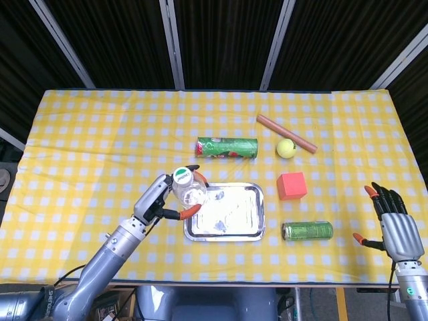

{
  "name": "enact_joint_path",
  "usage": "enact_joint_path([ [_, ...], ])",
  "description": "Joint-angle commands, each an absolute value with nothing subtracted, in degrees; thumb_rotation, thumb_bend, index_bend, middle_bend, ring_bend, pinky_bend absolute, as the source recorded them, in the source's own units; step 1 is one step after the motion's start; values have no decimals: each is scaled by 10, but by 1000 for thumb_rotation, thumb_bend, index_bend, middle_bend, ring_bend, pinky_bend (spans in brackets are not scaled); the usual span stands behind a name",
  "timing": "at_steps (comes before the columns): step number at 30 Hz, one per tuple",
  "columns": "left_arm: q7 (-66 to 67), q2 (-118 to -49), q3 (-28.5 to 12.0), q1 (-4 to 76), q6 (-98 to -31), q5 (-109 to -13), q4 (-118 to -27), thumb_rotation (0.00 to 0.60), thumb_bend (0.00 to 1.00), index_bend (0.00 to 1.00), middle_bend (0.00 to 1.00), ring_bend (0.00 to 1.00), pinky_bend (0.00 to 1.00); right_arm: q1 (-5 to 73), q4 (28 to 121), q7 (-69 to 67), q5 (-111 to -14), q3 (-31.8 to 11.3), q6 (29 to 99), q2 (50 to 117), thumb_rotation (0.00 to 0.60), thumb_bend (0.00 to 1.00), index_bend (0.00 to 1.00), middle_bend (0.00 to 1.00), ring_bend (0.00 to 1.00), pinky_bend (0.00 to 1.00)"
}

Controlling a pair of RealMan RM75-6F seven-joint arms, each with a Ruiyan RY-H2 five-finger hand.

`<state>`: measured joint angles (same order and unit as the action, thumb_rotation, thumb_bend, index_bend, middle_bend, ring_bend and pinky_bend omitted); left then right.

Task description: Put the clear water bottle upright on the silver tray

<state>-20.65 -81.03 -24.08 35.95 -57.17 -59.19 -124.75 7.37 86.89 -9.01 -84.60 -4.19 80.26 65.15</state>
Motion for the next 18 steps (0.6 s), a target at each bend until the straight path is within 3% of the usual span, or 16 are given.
enact_joint_path([
  [1,-126,-788,-267,384,-622,-538,-1350,600,466,585,579,88,52,72,871,-93,-851,-41,807,650,600,49,10,0,0,0],
  [6,-159,-765,-259,371,-603,-562,-1350,600,467,586,582,88,52,71,878,-94,-861,-38,814,648,600,49,9,0,0,0],
  [10,-181,-741,-218,344,-586,-580,-1347,600,469,586,581,88,52,70,877,-97,-859,-39,815,647,600,50,10,0,0,0],
  [18,-288,-748,-171,311,-543,-644,-1222,600,469,589,586,88,52,71,876,-100,-857,-40,814,646,600,49,9,0,0,0],
])
